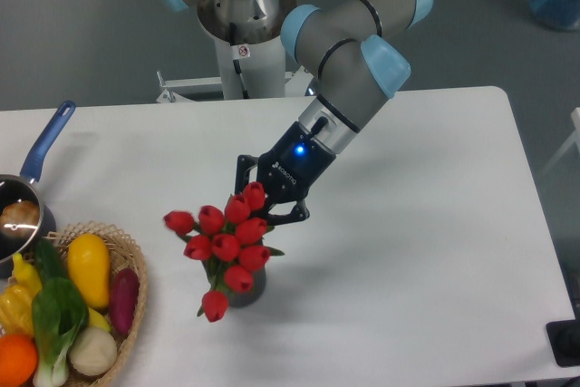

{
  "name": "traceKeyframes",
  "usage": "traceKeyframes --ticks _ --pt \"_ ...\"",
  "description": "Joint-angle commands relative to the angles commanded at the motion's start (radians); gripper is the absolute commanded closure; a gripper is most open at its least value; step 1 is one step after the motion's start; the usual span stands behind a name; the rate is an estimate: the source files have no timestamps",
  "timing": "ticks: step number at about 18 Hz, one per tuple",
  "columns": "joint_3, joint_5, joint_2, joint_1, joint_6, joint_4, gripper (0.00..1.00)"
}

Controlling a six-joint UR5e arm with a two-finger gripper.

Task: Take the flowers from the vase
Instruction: 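Lower the gripper around the tulip stems and close it, then lift the gripped tulips straight up out of the grey vase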

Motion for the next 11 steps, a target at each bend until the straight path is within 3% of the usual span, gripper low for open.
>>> traceKeyframes --ticks 4,11 --pt "0.061 -0.060 0.026 -0.005 -0.098 0.000 1.00" --pt "0.068 -0.072 0.103 0.006 -0.147 -0.002 1.00"
